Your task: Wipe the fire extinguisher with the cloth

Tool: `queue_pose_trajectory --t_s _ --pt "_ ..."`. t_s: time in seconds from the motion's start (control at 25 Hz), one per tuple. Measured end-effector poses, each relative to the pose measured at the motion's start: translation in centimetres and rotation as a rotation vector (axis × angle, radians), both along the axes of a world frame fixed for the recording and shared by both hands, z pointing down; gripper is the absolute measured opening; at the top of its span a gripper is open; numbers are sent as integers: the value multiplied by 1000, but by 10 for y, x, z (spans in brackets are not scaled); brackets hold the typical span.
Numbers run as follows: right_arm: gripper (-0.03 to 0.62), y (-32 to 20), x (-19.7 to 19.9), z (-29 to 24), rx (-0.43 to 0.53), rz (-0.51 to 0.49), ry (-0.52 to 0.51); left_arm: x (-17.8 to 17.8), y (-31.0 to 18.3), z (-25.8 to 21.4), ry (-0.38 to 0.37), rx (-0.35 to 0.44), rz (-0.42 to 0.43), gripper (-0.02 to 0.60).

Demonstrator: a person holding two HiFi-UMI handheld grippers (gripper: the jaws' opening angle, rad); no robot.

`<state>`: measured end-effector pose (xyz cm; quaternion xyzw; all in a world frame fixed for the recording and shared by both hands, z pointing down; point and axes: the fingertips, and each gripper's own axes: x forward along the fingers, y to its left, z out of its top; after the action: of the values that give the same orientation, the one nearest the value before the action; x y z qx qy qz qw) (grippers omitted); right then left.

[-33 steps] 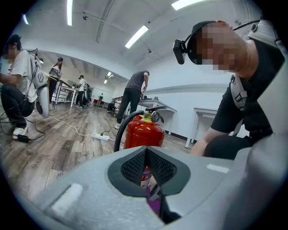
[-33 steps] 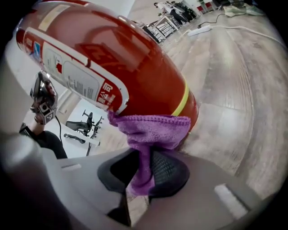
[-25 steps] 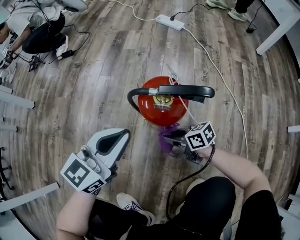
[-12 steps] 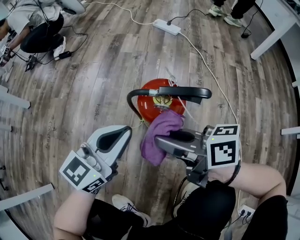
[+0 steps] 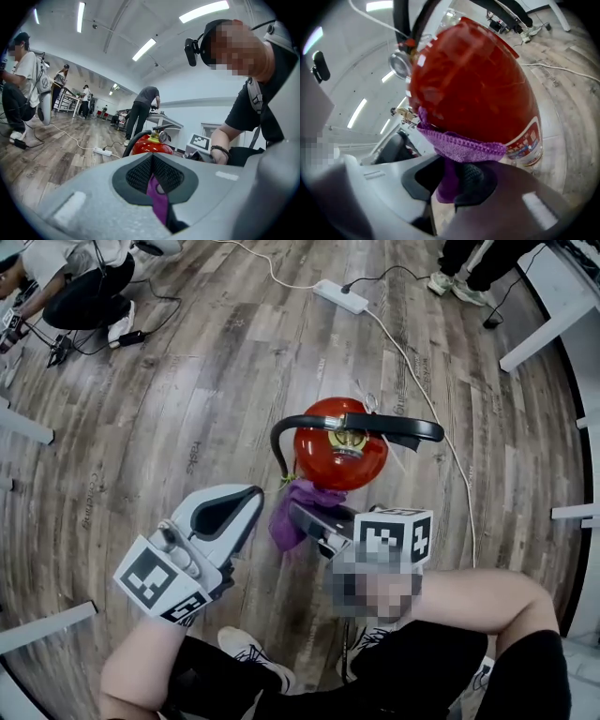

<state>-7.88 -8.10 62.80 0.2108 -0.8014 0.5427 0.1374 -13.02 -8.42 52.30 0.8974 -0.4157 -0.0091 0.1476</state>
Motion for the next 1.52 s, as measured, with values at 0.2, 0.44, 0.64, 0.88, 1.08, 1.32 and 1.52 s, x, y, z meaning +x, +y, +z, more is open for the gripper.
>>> queue_pose_trajectory --t_s 0.2,0.44,0.64,0.88,1.08,1.32,1.52 --pt "71 -2 -4 77 16 45 173 -16 -3 -4 60 -15 -30 5" --pt "69 0 0 189 60 54 370 -21 -1 -5 83 -16 -38 5" --pt "69 5 15 264 43 35 445 -26 6 -5 78 -20 -49 5" --pt "69 12 19 262 81 -103 466 -37 10 1 59 -39 -77 5" --pt "69 25 -5 168 102 -280 304 -33 -1 3 72 -53 -90 5" --pt "69 21 -15 -53 245 -330 -144 -36 -11 5 167 -102 -83 5" --pt "71 32 0 -125 400 -396 -181 -14 1 -23 440 -150 140 100"
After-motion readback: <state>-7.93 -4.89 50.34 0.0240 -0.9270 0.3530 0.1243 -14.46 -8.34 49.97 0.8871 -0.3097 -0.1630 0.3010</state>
